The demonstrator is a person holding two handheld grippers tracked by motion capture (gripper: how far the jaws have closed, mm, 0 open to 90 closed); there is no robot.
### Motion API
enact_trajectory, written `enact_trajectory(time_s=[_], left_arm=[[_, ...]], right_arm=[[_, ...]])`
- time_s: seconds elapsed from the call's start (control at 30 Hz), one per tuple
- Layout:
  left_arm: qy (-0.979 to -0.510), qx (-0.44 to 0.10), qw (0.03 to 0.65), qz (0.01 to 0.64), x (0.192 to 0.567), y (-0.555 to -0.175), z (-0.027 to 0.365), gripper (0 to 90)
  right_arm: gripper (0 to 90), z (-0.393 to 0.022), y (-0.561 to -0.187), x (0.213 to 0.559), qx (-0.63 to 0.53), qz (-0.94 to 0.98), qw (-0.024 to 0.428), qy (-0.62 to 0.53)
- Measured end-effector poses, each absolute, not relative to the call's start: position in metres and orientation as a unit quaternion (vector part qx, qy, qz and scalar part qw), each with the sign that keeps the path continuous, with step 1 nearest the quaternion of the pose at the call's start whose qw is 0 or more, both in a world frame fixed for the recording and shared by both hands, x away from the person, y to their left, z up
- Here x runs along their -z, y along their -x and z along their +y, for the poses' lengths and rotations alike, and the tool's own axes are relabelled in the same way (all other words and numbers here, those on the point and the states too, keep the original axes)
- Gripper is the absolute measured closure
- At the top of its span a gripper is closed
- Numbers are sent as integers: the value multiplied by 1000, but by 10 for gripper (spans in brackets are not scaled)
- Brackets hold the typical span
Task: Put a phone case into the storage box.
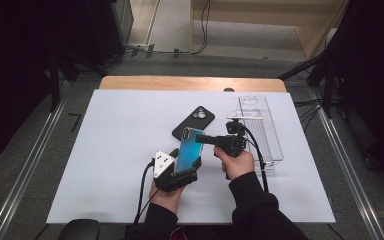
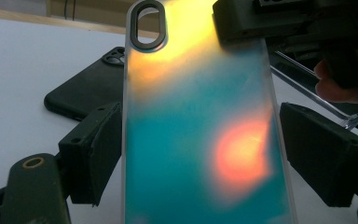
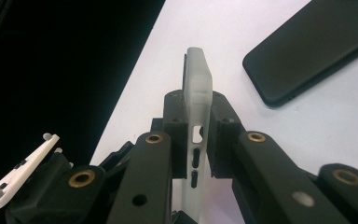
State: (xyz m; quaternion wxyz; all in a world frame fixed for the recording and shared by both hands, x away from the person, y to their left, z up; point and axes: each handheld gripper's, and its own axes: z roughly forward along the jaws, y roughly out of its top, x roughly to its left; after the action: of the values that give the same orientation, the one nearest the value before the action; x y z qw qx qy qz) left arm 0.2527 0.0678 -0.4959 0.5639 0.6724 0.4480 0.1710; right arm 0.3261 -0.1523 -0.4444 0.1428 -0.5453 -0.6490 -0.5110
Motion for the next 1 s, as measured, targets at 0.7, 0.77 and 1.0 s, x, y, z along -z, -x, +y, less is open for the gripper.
enact_trajectory(time_s=[0.7, 0.77, 1.0], left_arm=[[-720, -105, 512, 456, 483, -262, 71, 29], [-725, -92, 512, 452, 480, -264, 73, 41], [-749, -63, 495, 436, 466, -274, 79, 67]], right_arm=[[789, -160, -320, 428, 505, -670, 87, 538], [789, -162, -319, 425, 504, -674, 77, 535], [789, -166, -308, 418, 500, -700, 37, 509]])
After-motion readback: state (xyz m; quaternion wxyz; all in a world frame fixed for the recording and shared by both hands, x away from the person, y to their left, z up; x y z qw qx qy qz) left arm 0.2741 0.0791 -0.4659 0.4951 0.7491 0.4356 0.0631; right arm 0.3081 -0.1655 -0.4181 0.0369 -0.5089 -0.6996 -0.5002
